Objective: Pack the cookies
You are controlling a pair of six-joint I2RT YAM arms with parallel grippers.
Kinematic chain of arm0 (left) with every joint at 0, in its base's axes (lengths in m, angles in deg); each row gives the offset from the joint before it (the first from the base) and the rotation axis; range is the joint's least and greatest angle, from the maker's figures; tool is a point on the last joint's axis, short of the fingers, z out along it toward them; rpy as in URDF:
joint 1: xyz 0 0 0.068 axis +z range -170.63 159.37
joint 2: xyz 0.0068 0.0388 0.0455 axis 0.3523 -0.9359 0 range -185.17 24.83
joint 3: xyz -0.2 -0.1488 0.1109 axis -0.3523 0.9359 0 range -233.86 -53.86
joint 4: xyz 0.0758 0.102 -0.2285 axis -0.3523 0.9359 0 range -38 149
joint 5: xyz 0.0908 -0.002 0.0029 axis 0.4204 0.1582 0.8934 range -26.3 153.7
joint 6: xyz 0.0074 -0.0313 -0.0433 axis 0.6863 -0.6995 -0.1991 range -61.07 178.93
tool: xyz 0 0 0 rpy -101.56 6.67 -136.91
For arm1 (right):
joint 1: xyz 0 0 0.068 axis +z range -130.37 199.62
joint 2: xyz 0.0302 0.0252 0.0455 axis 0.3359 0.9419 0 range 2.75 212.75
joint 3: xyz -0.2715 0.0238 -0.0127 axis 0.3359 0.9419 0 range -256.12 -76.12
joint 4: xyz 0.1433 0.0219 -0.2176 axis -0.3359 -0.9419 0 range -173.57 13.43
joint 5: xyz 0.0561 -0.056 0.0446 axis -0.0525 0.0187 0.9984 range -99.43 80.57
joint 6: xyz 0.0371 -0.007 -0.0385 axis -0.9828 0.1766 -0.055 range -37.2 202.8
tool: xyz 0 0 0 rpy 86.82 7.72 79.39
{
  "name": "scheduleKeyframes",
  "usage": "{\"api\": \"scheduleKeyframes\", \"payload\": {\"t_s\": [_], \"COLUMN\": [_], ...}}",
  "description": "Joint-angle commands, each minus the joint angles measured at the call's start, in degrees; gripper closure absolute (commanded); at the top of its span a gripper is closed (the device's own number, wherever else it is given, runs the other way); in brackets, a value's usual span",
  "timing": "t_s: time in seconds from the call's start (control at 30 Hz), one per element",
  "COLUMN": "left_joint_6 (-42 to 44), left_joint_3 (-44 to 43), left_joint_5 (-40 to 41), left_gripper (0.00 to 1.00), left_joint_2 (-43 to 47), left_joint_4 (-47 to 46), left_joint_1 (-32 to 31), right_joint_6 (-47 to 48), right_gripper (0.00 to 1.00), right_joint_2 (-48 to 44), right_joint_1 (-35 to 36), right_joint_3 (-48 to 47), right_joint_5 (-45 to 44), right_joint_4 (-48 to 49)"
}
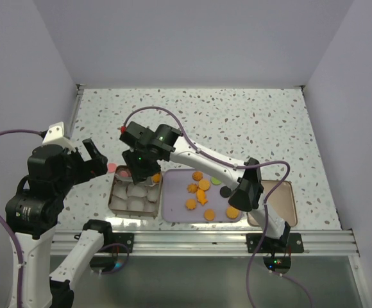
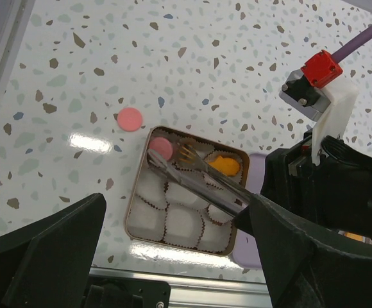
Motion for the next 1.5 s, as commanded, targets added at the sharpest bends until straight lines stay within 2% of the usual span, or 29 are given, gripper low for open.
{"api": "scheduleKeyframes", "payload": {"t_s": [0.0,0.23,0.53,0.73,0.83,0.97,1.13,1.47], "left_joint_6": [0.1,0.1,0.2,0.1,0.2,-0.1,-0.2,-0.7], "left_joint_3": [-1.3,-0.6,1.7,3.0,3.9,5.2,6.7,7.2], "left_joint_5": [0.3,-0.2,-1.3,-1.6,-2.0,-2.7,-3.6,-4.1], "left_gripper": [0.00,0.00,0.00,0.00,0.00,0.00,0.00,0.00], "left_joint_2": [-0.4,-0.9,-1.4,-1.3,-1.0,-0.9,-1.0,-0.8], "left_joint_4": [-0.2,-1.7,-4.3,-5.3,-5.9,-6.8,-7.7,-7.8], "left_joint_1": [-0.4,-0.4,-0.4,-0.3,-0.4,-0.4,-0.4,-0.4], "right_joint_6": [0.2,0.4,1.0,0.5,-0.9,-2.2,-2.7,-2.8], "right_gripper": [0.53,0.54,0.54,0.54,0.54,0.55,0.56,0.55], "right_joint_2": [-1.0,-5.1,-18.6,-29.9,-36.7,-44.6,-48.4,-49.9], "right_joint_1": [-0.8,-1.3,-1.9,-1.9,-1.9,-1.8,-1.5,-0.8], "right_joint_3": [-0.9,-0.4,6.8,20.8,31.8,41.5,47.3,50.0], "right_joint_5": [-0.5,-2.1,-7.5,-10.8,-11.4,-12.1,-11.4,-7.8], "right_joint_4": [1.7,-0.1,-4.5,-6.9,-7.8,-9.5,-12.1,-12.4]}}
